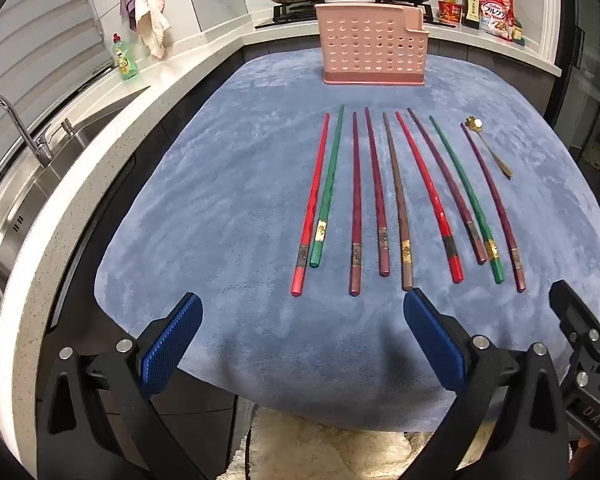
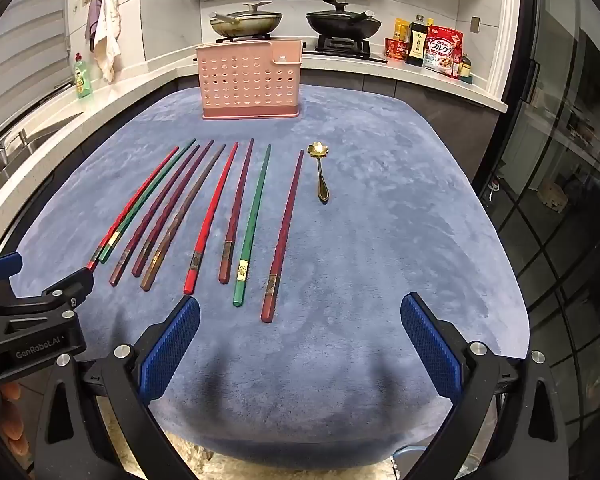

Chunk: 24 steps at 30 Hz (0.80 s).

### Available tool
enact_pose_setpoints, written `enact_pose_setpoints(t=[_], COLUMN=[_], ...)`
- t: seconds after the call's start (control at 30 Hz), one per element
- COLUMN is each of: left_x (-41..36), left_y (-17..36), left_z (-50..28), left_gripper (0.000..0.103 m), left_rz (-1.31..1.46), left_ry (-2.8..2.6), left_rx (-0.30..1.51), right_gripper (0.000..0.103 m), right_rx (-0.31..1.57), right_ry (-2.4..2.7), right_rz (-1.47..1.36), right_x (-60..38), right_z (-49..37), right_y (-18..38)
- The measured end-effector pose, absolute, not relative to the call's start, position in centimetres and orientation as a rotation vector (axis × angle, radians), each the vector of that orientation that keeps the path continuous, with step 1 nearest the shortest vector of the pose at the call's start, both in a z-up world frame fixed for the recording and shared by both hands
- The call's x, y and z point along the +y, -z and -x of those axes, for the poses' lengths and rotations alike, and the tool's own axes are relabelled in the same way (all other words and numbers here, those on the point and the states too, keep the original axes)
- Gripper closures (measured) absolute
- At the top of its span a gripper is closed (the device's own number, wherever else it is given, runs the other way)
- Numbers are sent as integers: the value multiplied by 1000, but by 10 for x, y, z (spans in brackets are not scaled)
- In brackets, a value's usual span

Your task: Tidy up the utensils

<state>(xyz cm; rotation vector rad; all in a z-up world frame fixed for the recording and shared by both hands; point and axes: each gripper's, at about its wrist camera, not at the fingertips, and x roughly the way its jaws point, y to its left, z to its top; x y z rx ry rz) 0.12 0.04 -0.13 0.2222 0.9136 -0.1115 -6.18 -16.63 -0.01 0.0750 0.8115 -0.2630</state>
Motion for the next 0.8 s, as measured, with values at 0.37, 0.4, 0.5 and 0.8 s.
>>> enact_pose_setpoints(t=[0.37, 0.4, 0.5, 0.8], left_x=[1, 1, 2, 3], left_y=[1, 1, 1, 5], left_z=[5, 5, 5, 2], left_gripper=[7, 7, 7, 7], left_rz=[-214, -209, -211, -202], left_ry=[113, 108, 101, 99], left_rx=[870, 869, 868, 902], right_gripper=[7, 7, 7, 7], right_rx=[812, 811, 805, 808], right_ry=[268, 269, 273, 277], right_rz=[-79, -78, -75, -77], right_x=[-170, -170, -166, -167], right_z=[61, 61, 63, 63], right_y=[2, 2, 1, 0])
